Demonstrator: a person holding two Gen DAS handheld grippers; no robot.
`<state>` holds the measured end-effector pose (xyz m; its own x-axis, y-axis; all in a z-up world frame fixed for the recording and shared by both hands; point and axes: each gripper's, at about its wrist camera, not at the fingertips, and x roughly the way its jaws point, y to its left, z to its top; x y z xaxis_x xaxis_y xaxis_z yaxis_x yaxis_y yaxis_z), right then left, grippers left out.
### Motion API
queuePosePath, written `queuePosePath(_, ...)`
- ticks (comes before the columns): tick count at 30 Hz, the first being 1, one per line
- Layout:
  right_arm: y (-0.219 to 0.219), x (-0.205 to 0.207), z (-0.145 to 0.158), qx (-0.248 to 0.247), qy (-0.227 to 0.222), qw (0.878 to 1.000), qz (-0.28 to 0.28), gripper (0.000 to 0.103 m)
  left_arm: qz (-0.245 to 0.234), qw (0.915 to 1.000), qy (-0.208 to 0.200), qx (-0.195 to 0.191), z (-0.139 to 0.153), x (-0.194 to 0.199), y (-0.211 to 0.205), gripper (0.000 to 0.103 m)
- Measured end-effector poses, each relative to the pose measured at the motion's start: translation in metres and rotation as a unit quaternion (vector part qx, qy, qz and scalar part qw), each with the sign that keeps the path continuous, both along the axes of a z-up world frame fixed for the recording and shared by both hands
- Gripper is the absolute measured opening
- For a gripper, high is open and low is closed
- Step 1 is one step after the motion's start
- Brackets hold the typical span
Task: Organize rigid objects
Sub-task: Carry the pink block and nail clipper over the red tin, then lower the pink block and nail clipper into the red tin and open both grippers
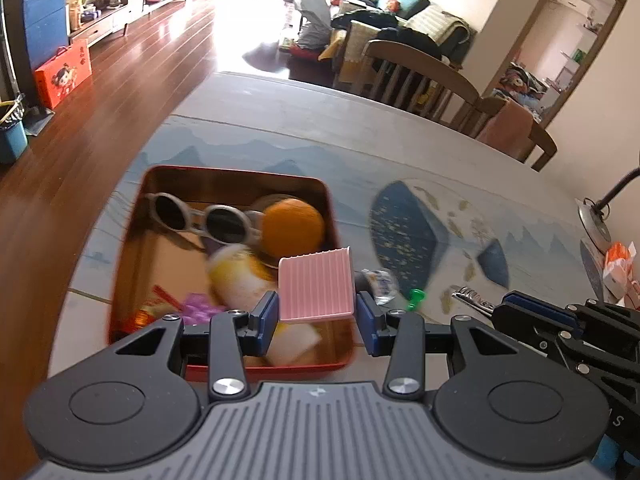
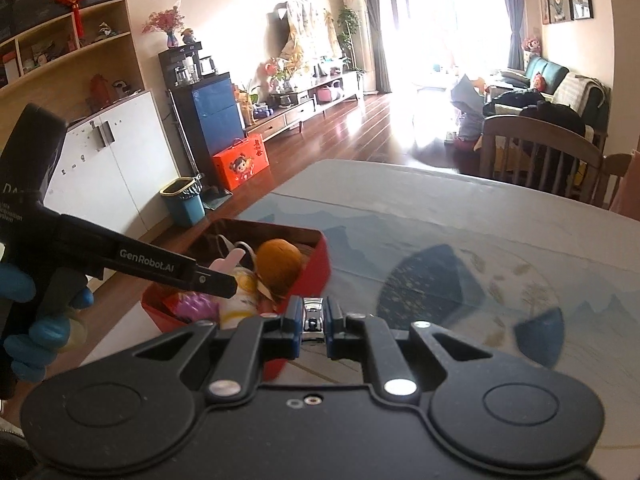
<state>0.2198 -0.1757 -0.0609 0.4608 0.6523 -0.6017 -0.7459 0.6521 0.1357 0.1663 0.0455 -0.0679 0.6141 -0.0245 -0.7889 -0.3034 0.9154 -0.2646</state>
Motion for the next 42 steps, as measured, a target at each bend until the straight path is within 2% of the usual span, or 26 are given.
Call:
queuePosePath(10,0.056,-0.002,-0.003,-0.007,0.005,1.000,0.007,0.010,0.012,0.9999,0.004,0.009,-0.004,-0.008,0.056,0.041)
queuePosePath(18,0.094,-0.004,-0.015,-0.023,0.017,0.999,0.014,0.010,0.003,0.9995,0.020,0.023,-0.019,0.008,0.087,0.041)
queuePosePath(31,0.151,-0.017,-0.042,-0.065,0.013,0.996,0.064,0.010,-0.039,0.9970,0.052,0.042,-0.051,0.038,0.091,0.041)
queuePosePath(42,0.165,-0.019,-0.058,-0.091,0.020,0.993,0.078,0.010,-0.046,0.9958,0.067,0.043,-0.067,0.044,0.094,0.041)
